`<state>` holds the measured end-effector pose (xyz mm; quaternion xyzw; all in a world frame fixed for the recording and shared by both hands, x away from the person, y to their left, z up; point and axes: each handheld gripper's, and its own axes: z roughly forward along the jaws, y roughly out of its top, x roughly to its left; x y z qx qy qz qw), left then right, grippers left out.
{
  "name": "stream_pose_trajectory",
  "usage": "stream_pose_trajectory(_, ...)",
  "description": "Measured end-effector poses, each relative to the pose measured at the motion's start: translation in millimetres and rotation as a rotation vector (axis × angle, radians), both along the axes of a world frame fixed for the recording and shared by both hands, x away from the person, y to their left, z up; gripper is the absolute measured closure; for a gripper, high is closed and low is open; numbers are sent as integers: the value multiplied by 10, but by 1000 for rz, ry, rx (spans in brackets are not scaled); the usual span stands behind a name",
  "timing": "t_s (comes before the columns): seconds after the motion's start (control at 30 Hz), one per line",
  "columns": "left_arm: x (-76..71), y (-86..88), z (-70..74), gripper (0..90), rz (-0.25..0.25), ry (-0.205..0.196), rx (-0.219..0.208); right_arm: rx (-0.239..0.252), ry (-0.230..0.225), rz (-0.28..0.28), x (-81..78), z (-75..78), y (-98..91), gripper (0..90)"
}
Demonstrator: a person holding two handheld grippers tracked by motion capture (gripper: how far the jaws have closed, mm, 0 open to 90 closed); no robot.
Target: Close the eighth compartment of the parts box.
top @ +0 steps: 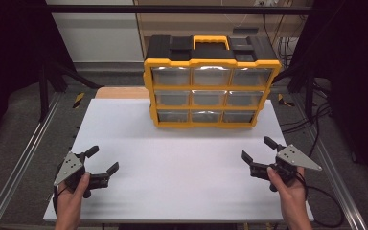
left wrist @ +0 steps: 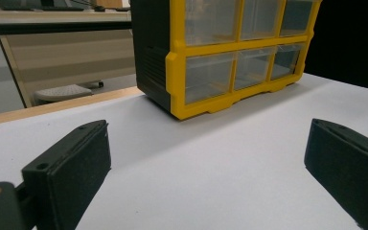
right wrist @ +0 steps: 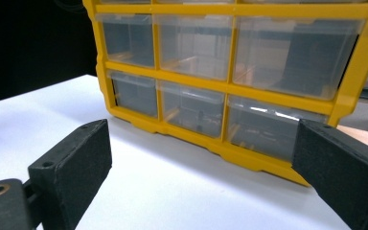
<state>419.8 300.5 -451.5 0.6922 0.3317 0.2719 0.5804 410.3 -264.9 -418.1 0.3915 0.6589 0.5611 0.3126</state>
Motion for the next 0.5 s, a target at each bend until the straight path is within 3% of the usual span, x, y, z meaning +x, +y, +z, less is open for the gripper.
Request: stream_pose_trajectory(0.5,19,-30,-31,20,-7,3,38,5,32,36,-58,-251,27,46)
